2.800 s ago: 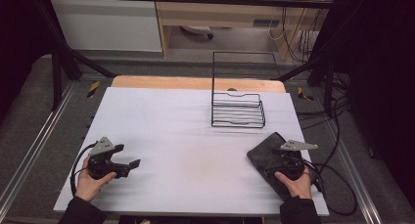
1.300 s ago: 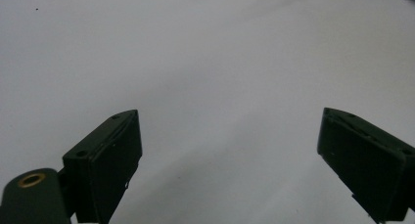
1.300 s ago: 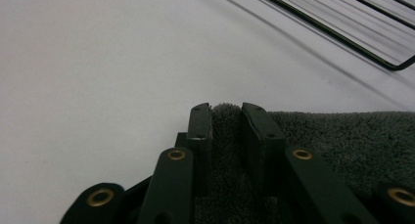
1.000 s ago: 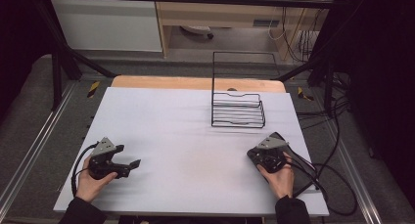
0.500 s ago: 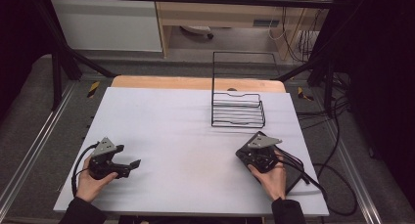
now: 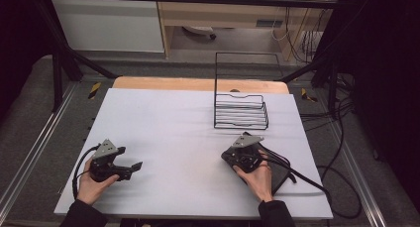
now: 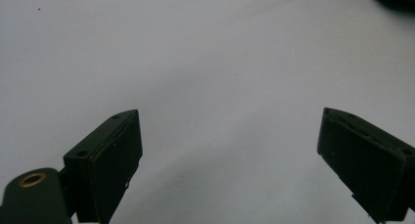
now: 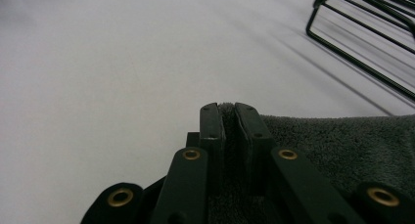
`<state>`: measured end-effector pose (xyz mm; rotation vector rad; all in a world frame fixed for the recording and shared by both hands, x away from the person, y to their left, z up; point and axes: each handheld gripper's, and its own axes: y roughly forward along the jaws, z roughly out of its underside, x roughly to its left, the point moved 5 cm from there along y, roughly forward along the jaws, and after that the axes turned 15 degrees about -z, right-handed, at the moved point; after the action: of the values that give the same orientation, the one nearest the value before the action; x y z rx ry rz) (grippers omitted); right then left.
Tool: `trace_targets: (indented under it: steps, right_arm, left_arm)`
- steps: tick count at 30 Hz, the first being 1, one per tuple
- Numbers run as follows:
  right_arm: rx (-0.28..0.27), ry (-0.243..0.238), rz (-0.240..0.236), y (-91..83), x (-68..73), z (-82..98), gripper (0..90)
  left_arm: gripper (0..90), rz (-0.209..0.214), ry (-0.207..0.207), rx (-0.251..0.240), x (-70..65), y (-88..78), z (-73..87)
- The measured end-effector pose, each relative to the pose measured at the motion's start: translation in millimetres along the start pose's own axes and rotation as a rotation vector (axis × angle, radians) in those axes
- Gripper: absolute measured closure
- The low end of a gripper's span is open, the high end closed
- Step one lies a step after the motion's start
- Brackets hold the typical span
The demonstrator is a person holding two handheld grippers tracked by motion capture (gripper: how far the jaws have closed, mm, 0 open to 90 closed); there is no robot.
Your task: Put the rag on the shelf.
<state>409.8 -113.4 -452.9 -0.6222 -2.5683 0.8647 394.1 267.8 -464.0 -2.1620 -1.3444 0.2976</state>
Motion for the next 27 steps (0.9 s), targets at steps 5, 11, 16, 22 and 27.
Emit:
trace_targets:
  steps: [5, 11, 16, 22, 27]
  right_arm:
    - [0.008, -0.002, -0.014, 10.5, 5.2, -6.0, 83.2]
    - [0.0, 0.003, -0.029, 24.9, 10.2, -17.2, 83.3]
    - [-0.006, 0.006, -0.04, 44.7, 18.4, -35.7, 83.3]
    - [0.009, 0.017, -0.029, 62.6, 20.4, -47.9, 83.3]
    - [0.002, 0.042, -0.023, 80.2, 16.1, -60.7, 83.4]
  left_arm:
    - [9.4, 0.0, 0.001, -0.001, -0.1, -0.2, -0.1]
    - [9.4, 0.0, 0.002, 0.001, -0.2, 0.1, 0.1]
    - [9.4, -0.001, 0.003, 0.001, -0.1, 0.0, 0.1]
    - [9.4, 0.0, 0.003, -0.001, 0.1, -0.2, 0.0]
    - [9.4, 0.002, 0.004, -0.002, -0.4, -0.3, -0.2]
